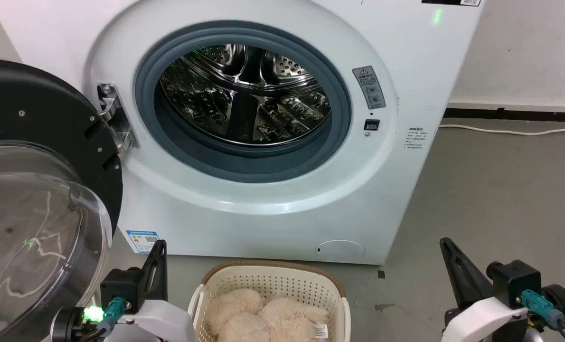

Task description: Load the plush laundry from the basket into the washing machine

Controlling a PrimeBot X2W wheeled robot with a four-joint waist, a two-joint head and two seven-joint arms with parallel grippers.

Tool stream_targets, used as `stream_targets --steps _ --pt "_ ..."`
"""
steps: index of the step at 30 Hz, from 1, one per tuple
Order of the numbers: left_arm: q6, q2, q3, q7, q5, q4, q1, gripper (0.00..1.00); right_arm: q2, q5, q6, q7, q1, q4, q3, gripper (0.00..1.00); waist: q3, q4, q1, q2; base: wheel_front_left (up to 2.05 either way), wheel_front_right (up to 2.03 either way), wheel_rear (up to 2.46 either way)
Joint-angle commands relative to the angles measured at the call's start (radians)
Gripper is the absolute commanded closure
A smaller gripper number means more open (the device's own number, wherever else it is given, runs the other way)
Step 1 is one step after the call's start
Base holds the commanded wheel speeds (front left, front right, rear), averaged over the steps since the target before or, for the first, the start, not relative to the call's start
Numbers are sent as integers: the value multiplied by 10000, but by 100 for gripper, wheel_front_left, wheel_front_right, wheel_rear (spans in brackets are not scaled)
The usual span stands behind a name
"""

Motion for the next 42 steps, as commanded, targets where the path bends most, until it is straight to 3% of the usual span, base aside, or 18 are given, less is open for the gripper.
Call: stream_targets --steps 1,34,35,42 --pt "-43 1 9 3 16 -49 -149 100 -6 -76 6 3 -117 -49 -1 100 0 0 0 -1 0 0 0" --pt "-43 1 9 3 16 -49 -149 100 -6 -76 6 3 -117 -49 -1 100 0 0 0 -1 0 0 0" --pt "0 0 0 -1 -1 0 0 0 0 1 0 -1 0 0 0 0 0 0 0 -1 0 0 0" --pt "17 0 -112 -89 -59 19 -11 0 0 172 -2 -89 35 -13 -58 0 17 -14 0 -1 0 0 0"
